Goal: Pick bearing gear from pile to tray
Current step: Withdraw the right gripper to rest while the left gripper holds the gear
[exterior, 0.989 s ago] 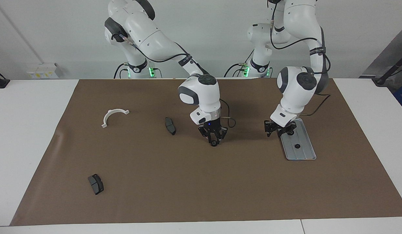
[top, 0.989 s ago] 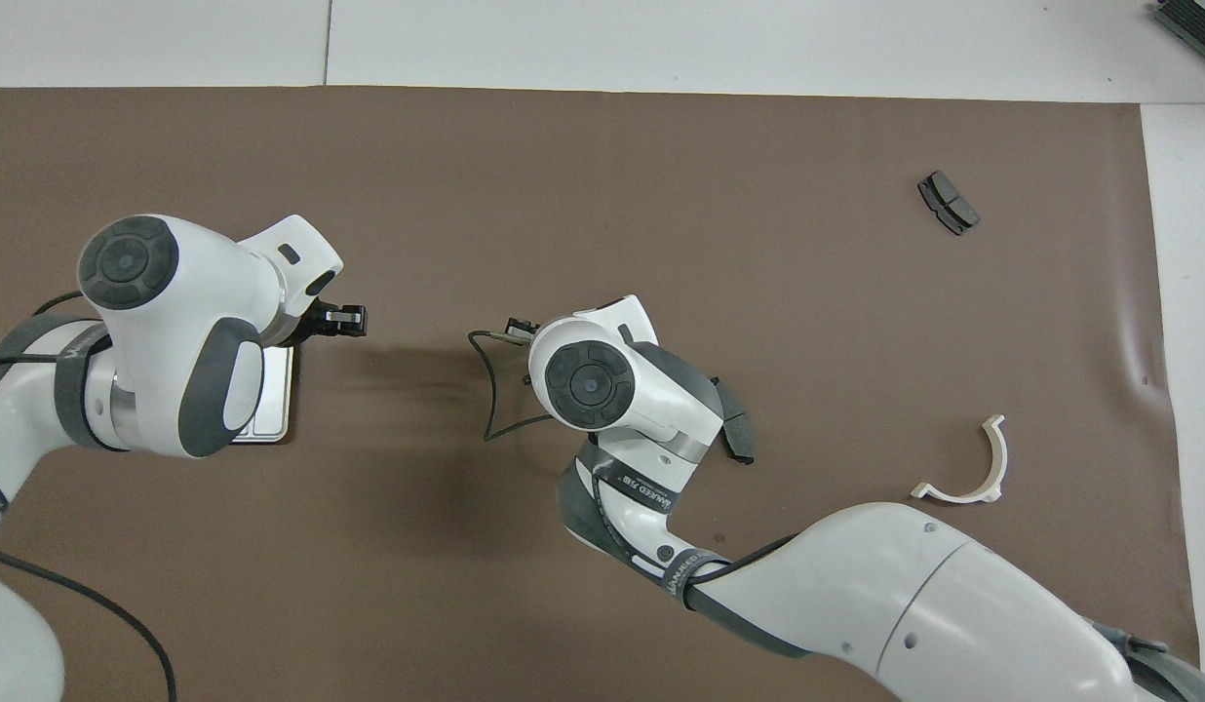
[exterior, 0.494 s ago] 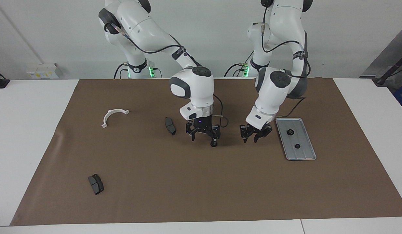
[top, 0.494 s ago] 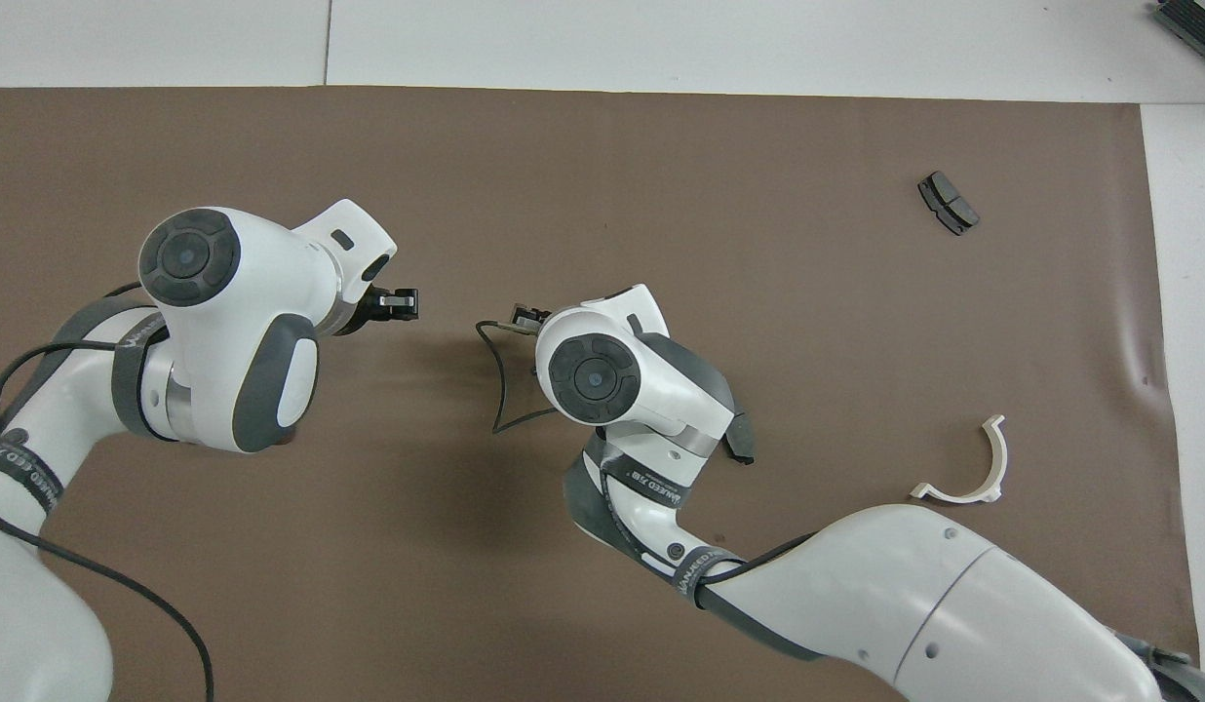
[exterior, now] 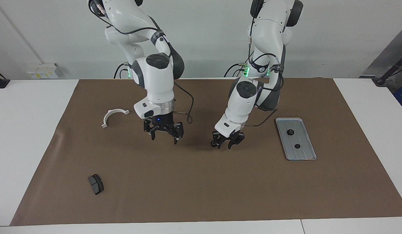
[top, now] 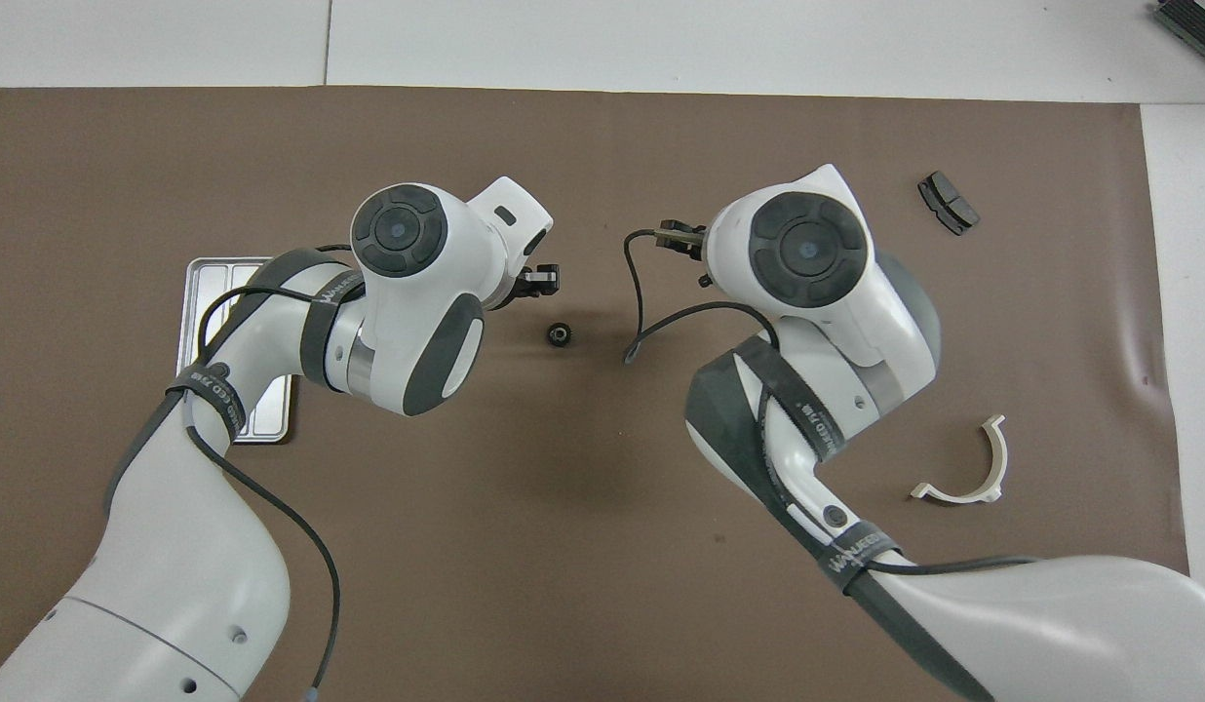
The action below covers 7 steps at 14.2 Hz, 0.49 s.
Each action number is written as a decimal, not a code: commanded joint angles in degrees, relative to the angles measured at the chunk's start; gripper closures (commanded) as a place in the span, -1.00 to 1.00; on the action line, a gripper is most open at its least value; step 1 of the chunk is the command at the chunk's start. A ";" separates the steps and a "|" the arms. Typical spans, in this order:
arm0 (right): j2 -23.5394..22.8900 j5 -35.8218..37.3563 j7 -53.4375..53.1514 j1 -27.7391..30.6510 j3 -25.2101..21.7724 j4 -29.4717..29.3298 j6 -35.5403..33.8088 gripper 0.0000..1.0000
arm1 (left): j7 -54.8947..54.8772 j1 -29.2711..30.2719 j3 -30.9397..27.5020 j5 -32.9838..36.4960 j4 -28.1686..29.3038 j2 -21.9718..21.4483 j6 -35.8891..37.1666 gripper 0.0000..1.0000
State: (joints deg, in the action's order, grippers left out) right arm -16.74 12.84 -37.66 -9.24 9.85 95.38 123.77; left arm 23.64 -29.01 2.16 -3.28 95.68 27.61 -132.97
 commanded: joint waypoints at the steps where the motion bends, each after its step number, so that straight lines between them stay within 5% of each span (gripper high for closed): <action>1: 3.90 -3.09 8.37 0.97 -3.69 1.65 -3.00 -1.00 | 1.49 -2.01 -1.10 1.53 -1.29 0.69 1.39 0.00; 5: 7.77 -4.22 15.40 3.26 -7.19 1.56 -8.27 -1.00 | 1.67 -2.80 -1.02 2.32 0.38 0.69 0.52 -0.05; 7: 10.49 -10.18 21.89 2.65 -12.19 1.47 -11.34 -1.00 | 1.58 -2.80 -1.02 2.49 1.35 0.69 -0.71 -0.25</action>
State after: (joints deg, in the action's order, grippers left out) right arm -9.75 7.31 -21.63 -6.38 1.27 95.39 114.77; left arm 24.23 -31.05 2.01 -2.20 96.13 28.22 -132.86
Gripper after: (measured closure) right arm 0.000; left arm 0.471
